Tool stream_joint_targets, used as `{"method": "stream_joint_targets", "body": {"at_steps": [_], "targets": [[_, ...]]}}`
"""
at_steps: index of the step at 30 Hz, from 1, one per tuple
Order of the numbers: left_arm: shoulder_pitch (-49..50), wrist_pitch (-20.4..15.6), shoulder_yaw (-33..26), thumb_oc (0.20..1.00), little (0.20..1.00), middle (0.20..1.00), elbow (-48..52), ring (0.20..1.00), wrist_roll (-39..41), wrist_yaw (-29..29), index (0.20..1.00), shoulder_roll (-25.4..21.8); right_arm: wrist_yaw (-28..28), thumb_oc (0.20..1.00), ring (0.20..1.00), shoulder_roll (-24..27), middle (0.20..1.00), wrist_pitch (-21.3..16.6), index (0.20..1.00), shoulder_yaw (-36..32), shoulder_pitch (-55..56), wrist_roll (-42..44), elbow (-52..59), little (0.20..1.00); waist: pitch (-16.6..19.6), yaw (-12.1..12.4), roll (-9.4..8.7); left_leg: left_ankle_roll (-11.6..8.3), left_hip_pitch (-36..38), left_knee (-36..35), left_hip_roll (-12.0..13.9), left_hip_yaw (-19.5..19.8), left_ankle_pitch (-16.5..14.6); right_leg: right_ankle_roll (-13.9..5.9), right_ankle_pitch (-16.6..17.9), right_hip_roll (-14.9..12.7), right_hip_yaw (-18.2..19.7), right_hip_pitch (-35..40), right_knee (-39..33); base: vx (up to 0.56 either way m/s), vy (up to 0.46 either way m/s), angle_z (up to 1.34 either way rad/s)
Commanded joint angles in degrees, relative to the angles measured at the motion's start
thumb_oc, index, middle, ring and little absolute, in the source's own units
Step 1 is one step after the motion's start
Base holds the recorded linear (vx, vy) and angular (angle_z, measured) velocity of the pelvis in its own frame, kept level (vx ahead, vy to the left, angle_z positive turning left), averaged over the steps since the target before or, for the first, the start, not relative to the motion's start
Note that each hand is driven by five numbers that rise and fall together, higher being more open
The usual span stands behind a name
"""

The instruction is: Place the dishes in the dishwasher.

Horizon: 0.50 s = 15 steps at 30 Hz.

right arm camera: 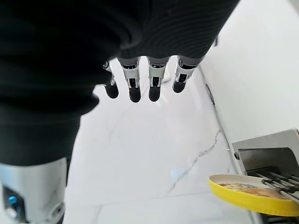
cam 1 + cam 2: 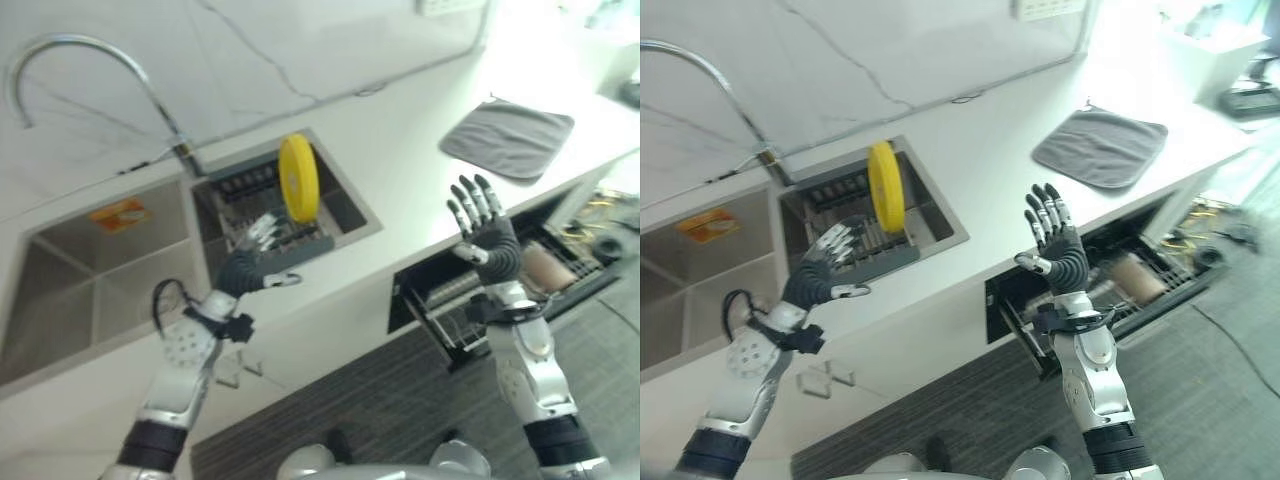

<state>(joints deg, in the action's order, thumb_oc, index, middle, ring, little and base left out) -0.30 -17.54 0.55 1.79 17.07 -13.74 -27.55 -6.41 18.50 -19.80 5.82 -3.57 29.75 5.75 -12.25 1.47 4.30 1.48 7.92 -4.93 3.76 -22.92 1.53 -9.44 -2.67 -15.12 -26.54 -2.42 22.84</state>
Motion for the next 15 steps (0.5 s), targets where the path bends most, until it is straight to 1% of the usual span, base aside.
{"method": "stream_joint_targets", "body": {"at_steps": [1,2,3,5,8,9,12,13,15], "targets": [[-3.8,-3.4,0.0,1.0,1.0,1.0,3.5,1.0,1.6,0.0,1.0,-1.1,0.9,1.0,1.0,0.6,1.0,-4.7,1.0,-1.4,-3.5,-0.3,1.9,1.0,1.3,0.3,-1.06,-0.9,1.3,-0.1,-1.8,7.3,-5.0,-0.07,1.8,3.0,4.2,5.9,-9.7,-0.04,-0.062,-0.25],[-3.5,-3.4,0.1,1.0,1.0,1.0,3.6,1.0,1.3,-0.2,1.0,-0.7,0.9,1.0,1.0,0.7,1.0,-4.9,1.0,-1.6,-3.3,-0.1,1.8,1.0,1.3,0.2,-1.24,-1.12,1.3,-0.1,-1.6,7.3,-4.7,0.29,1.1,3.6,4.2,6.7,-11.3,0.0,-0.105,-0.23],[-2.9,-3.2,-0.1,1.0,1.0,1.0,4.0,1.0,-0.1,0.1,1.0,-0.1,0.4,1.0,1.0,0.4,1.0,-4.7,1.0,-1.7,-3.4,-0.2,1.8,1.0,1.6,0.5,-1.56,-1.55,1.4,-0.1,-1.0,6.1,-4.4,0.41,0.5,3.6,3.0,8.2,-14.2,0.02,-0.089,-0.07],[-2.5,-2.6,0.1,1.0,1.0,1.0,4.5,1.0,-1.2,0.8,1.0,0.2,0.2,1.0,1.0,0.6,1.0,-4.1,1.0,-1.8,-3.7,-0.1,1.9,1.0,1.9,0.7,-1.82,-2.19,1.4,-0.1,-0.2,4.8,-3.8,0.55,0.5,3.8,1.6,9.7,-17.5,0.01,-0.089,-0.14],[-2.1,-1.8,0.2,1.0,1.0,1.0,4.7,1.0,-0.8,1.5,1.0,0.4,0.5,1.0,1.0,1.1,1.0,-3.1,1.0,-1.8,-4.2,-0.2,1.8,1.0,2.5,0.8,-2.3,-3.54,1.7,-0.1,1.2,3.2,-3.2,0.7,0.0,4.8,0.7,11.7,-20.8,0.03,-0.098,-0.12],[-2.1,-1.8,0.2,1.0,1.0,1.0,4.7,1.0,-0.8,1.5,1.0,0.4,0.5,1.0,1.0,1.1,1.0,-3.1,1.0,-1.8,-4.2,-0.2,1.8,1.0,2.5,0.8,-2.3,-3.58,1.7,-0.1,1.2,3.2,-3.2,0.73,0.0,4.8,0.6,11.7,-20.9,0.01,-0.095,-0.07],[-2.1,-2.0,0.6,1.0,1.0,1.0,4.4,1.0,-0.2,0.8,1.0,0.8,1.1,1.0,1.0,1.7,1.0,-3.3,1.0,-2.4,-3.6,-0.3,2.3,1.0,2.8,0.4,-3.04,-4.43,1.5,-0.1,1.9,2.9,-2.5,1.68,-0.4,6.3,1.3,12.5,-22.3,0.01,-0.165,0.01],[-2.2,-2.4,1.5,1.0,1.0,1.0,4.5,1.0,-1.0,0.7,1.0,1.3,0.9,1.0,1.0,2.5,1.0,-2.9,1.0,-2.8,-3.8,0.0,2.3,1.0,2.9,0.2,-3.55,-5.66,1.2,0.0,3.2,2.0,-1.4,2.24,0.5,7.0,0.9,13.6,-25.1,0.0,-0.227,0.07],[-2.4,-2.3,1.8,1.0,1.0,1.0,4.9,1.0,-1.3,1.7,1.0,1.4,-0.2,1.0,1.0,2.9,1.0,-2.3,1.0,-2.6,-4.3,0.5,1.8,1.0,3.0,0.2,-3.64,-6.28,1.1,0.1,3.7,1.9,-1.1,2.51,0.9,7.5,0.8,13.9,-26.2,-0.01,-0.169,0.07]]}}
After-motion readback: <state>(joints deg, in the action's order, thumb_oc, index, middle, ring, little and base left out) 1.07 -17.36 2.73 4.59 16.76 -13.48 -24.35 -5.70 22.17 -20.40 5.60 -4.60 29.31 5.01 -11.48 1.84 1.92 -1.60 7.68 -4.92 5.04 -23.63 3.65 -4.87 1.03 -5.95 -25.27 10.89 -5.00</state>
